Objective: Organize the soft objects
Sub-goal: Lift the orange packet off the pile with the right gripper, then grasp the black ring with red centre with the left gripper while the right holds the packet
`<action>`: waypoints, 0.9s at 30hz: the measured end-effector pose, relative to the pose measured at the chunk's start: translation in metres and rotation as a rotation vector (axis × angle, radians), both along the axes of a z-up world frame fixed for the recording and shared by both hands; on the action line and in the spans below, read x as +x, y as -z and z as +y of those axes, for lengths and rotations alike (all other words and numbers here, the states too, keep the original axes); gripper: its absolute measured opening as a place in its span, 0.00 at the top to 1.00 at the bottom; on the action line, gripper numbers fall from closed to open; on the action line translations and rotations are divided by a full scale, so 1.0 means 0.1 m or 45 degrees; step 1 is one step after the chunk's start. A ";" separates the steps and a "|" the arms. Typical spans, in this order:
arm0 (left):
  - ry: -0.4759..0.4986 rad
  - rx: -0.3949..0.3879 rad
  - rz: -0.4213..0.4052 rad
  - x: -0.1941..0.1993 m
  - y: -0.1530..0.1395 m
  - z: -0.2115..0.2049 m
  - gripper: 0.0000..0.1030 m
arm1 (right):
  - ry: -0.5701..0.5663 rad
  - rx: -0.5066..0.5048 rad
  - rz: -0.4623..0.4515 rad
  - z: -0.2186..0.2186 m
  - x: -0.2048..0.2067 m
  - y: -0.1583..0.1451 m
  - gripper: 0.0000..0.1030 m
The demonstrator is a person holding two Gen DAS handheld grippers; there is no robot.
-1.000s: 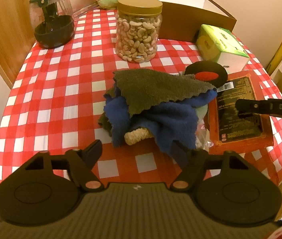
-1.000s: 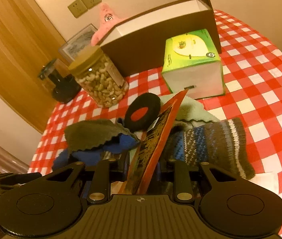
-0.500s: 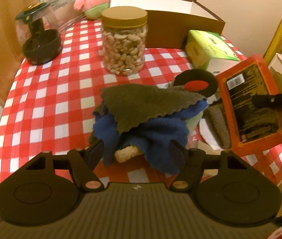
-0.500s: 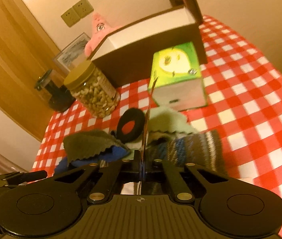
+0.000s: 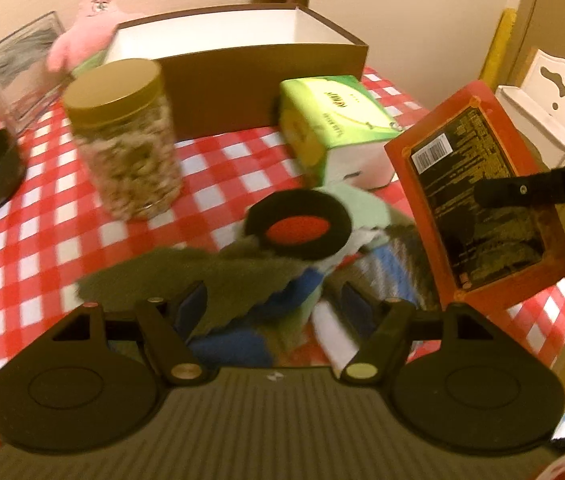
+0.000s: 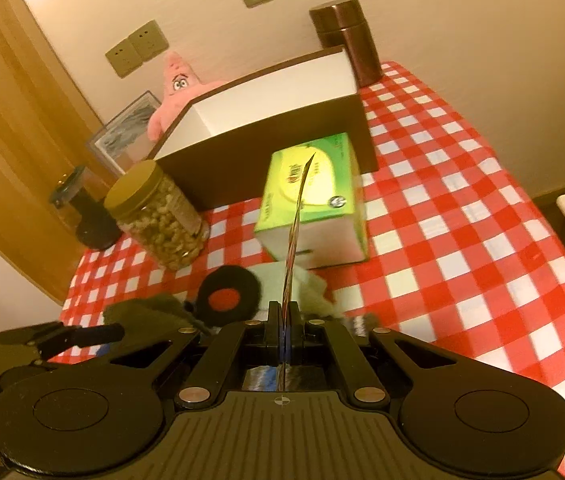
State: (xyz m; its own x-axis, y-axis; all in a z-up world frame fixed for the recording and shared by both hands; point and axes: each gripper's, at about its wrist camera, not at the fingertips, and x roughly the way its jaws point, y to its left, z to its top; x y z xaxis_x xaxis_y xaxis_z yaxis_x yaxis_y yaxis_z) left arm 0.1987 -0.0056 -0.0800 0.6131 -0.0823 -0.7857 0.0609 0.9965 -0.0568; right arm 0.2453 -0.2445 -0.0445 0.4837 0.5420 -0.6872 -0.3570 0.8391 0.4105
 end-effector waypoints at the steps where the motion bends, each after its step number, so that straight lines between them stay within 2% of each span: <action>1: 0.002 -0.010 0.001 0.06 0.01 -0.02 0.28 | 0.005 -0.001 0.002 -0.03 0.03 0.00 0.99; 4: -0.006 -0.050 0.021 0.23 0.04 -0.06 0.24 | 0.023 -0.007 0.004 -0.13 0.11 -0.01 0.99; 12: -0.071 -0.122 0.113 0.62 0.20 -0.13 0.24 | 0.077 -0.019 -0.001 -0.42 0.40 -0.02 0.99; 21: -0.155 -0.132 0.191 0.85 0.38 -0.21 0.22 | 0.079 -0.024 0.011 -0.60 0.73 0.03 0.99; 27: -0.226 -0.164 0.191 0.89 0.43 -0.10 0.21 | 0.058 -0.035 0.029 -0.67 0.87 0.11 0.99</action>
